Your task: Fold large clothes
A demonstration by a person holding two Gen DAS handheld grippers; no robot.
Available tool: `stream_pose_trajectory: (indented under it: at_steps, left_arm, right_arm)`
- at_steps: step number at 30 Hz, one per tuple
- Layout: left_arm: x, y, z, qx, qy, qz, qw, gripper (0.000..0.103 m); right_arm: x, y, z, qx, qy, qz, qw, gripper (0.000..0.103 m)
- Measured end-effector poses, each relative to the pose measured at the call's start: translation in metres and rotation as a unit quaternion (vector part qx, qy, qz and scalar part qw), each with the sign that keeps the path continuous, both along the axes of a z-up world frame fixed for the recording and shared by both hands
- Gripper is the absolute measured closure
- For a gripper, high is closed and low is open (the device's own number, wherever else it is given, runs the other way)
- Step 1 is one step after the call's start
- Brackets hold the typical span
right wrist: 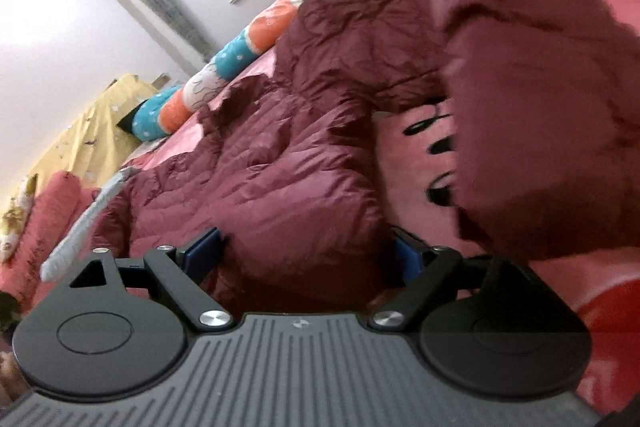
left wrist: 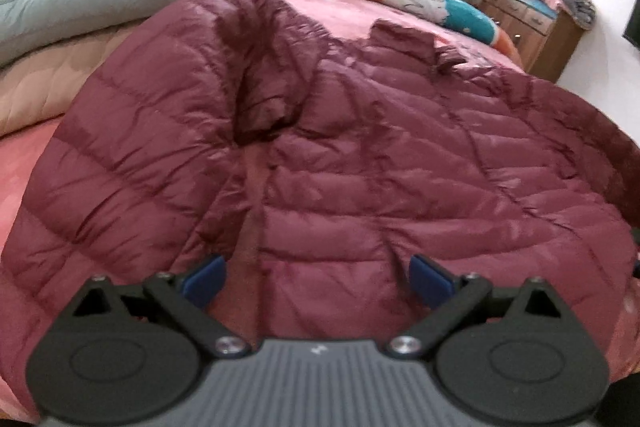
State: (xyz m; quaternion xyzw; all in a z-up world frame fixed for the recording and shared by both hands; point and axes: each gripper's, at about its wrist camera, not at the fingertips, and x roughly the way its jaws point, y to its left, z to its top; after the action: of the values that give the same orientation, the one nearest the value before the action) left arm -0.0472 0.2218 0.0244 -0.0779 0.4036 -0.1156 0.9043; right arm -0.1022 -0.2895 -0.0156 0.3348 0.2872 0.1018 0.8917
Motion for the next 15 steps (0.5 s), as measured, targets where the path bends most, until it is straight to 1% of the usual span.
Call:
stream_pose_trajectory:
  at_steps: [2,5,7,11,13,15]
  left_arm:
    - [0.002,0.006,-0.006,-0.009,0.011,0.004,0.9999,0.005]
    - [0.003,0.011,-0.015,-0.039,0.037,-0.007,0.9985,0.005]
    - [0.001,0.010,-0.018,-0.048,0.043,-0.010,0.9979,0.005]
    - [-0.003,0.003,-0.017,-0.077,0.057,-0.038,0.9947,0.006]
    - [-0.003,0.001,-0.016,-0.093,0.066,-0.049,0.9922,0.011]
    - [-0.002,0.003,-0.014,-0.119,0.077,-0.052,0.9885,0.016]
  right_arm:
    - [0.005,0.007,0.006,0.003,-0.003,0.025,1.000,0.000]
    - [0.010,0.012,0.010,0.016,0.003,0.069,0.997,0.000]
    - [0.014,0.020,0.008,0.024,0.011,0.094,0.995,0.000]
    - [0.013,0.031,0.012,0.044,0.010,0.129,0.991,0.000]
    - [0.012,0.038,0.016,0.041,0.012,0.139,0.989,0.000]
    - [0.016,0.048,0.022,0.035,0.011,0.143,0.989,0.000]
